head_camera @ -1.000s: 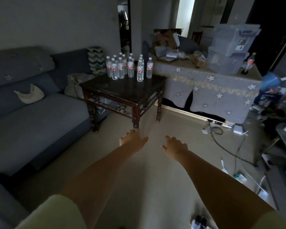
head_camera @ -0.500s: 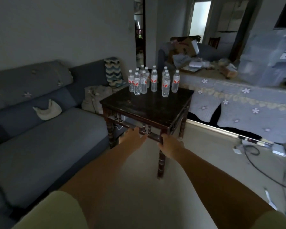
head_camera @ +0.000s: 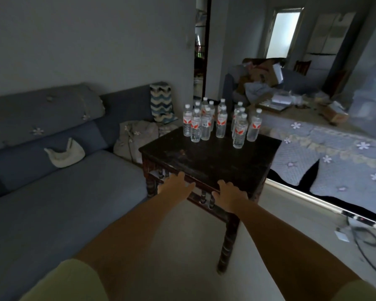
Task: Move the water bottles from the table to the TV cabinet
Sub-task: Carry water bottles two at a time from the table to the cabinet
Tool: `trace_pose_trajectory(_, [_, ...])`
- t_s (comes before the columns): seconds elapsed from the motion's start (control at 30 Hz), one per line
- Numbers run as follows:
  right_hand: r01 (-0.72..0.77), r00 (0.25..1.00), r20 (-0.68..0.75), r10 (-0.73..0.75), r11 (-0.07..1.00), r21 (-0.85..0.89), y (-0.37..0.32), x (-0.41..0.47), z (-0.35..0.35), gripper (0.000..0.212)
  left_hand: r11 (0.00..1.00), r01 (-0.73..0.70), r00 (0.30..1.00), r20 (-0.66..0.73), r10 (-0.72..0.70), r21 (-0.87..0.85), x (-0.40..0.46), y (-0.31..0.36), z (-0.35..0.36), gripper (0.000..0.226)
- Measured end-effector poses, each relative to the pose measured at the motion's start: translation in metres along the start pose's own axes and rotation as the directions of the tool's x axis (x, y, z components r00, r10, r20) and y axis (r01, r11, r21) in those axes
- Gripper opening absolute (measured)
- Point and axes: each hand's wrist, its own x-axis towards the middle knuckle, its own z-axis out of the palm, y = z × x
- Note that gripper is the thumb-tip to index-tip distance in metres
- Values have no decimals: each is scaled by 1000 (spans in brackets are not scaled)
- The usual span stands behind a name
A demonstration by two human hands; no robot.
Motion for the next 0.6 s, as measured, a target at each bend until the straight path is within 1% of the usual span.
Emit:
trace_pose_trajectory(0.03, [1, 1000, 5, -1, 1000, 3, 1, 22, -3, 56, 1000, 5, 1000, 2, -5, 29, 21, 0, -1, 52])
trace_pose_trajectory(0.17, [-14, 999, 38, 14, 1000, 14, 13, 103, -24, 59, 997, 78, 997, 4, -78, 11, 100, 10, -11, 63])
trace_pose_trajectory(0.23, [-38, 999, 38, 38, 999, 16, 25, 146, -39, 60, 997, 72, 997, 6, -72, 35, 144, 21, -15, 64])
trace_pose_trajectory(0.37, [-77, 996, 50, 76, 997, 25, 44, 207, -63, 60, 999, 49, 999, 6, -50, 23, 210, 36, -17, 62])
trace_pose_trajectory(0.53, [-137, 989, 51, 136, 990, 24, 61, 265, -73, 58, 999, 41, 999, 35, -41, 11, 282, 44, -6, 63])
trace_pose_trajectory(0.6, [-155, 986, 73, 152, 987, 41, 69, 290, -74, 58, 999, 35, 998, 55, -35, 5, 314, 46, 0, 64])
